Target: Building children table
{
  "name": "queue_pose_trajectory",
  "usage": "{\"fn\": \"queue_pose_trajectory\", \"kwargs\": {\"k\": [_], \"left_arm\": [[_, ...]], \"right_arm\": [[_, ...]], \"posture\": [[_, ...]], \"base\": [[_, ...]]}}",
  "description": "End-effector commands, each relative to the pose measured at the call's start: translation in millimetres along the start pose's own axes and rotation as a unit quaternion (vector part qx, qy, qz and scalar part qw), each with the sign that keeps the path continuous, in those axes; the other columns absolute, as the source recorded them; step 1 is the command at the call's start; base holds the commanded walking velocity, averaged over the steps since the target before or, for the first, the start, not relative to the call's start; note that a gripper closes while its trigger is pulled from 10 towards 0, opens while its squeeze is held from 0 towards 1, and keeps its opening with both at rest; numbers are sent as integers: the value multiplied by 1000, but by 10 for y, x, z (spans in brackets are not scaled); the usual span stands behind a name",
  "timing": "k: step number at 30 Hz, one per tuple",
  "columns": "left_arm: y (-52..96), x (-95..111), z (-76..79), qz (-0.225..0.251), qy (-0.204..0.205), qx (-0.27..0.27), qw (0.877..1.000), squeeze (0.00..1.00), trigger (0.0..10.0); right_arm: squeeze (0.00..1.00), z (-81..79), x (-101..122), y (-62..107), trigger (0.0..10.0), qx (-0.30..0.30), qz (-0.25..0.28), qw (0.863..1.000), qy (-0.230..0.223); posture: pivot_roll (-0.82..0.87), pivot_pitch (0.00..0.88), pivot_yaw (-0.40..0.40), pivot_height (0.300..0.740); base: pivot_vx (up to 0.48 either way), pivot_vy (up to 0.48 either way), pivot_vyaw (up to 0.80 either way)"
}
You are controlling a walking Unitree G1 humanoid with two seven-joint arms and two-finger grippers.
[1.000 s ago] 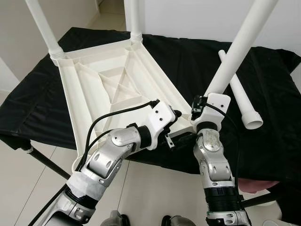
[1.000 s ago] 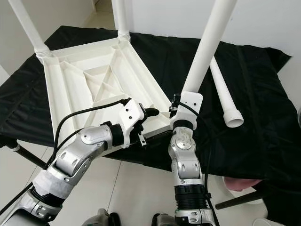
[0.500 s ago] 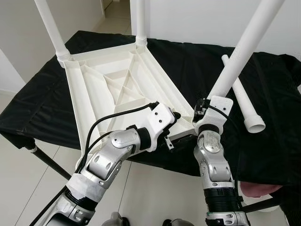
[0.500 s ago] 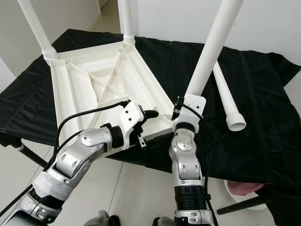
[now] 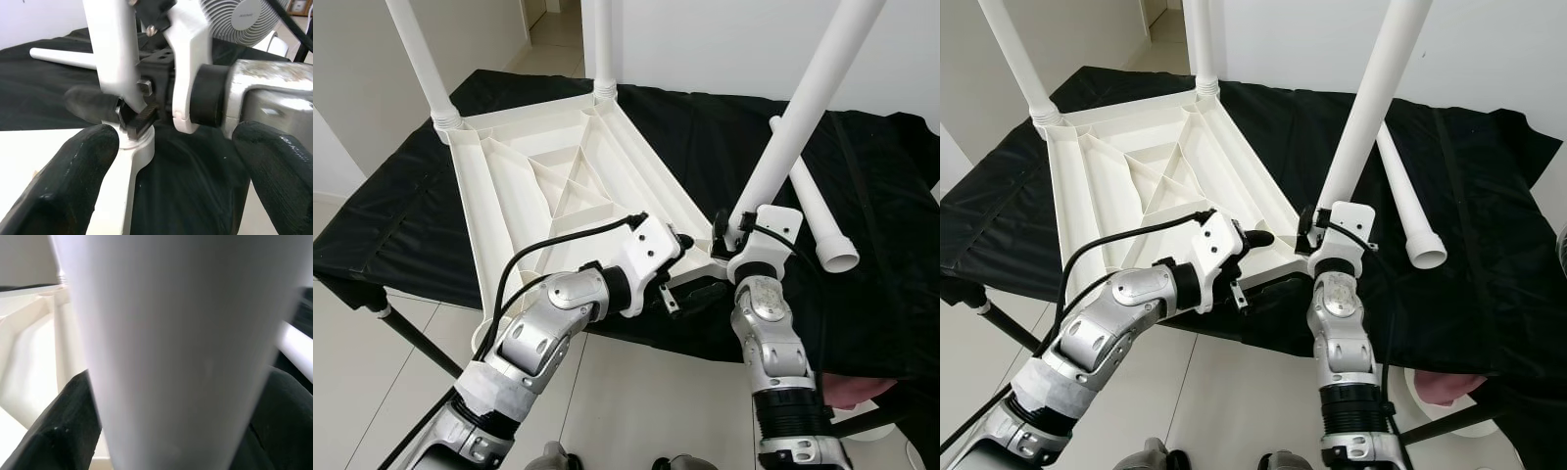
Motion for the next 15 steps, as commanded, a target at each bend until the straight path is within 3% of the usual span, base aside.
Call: {"fn": "queue_pose_trajectory", "kwargs": {"k": [1,4,7,15], "left_arm": [[-6,5,48,-1,-4,-8,1000,0,10000],[-19,3,64,-1,-1,-6,1000,0,10000],[-47,-5,111,-4,3,-6,1000,0,10000],[-55,-109,143,-13,13,6,1000,0,10000]], "right_arm": [[0,-27,-9,-6,10000,15,2,1000,-12],[0,28,-6,-45,10000,57,12,998,-3],[0,146,-4,-139,10000,158,31,987,26],[0,126,-46,-156,10000,247,34,967,50]], "posture": [[-105,41,20,740],[-105,43,19,740],[-102,53,20,740],[-96,64,25,740]], "base": [[0,0,0],[0,0,0],[0,0,0],[0,0,0]]}}
Point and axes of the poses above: a point about 5 cm out from each wrist's last joint towards the gripper, its own y axis pointing back from the gripper into the wrist, its own x axis along the axis of the wrist's last joint, z = x × y, the point moved 1 cm from there along -y, pointing out of the wrist towards the gripper, and after that the axes turned 10 degrees about y, right-handed, at the moved point
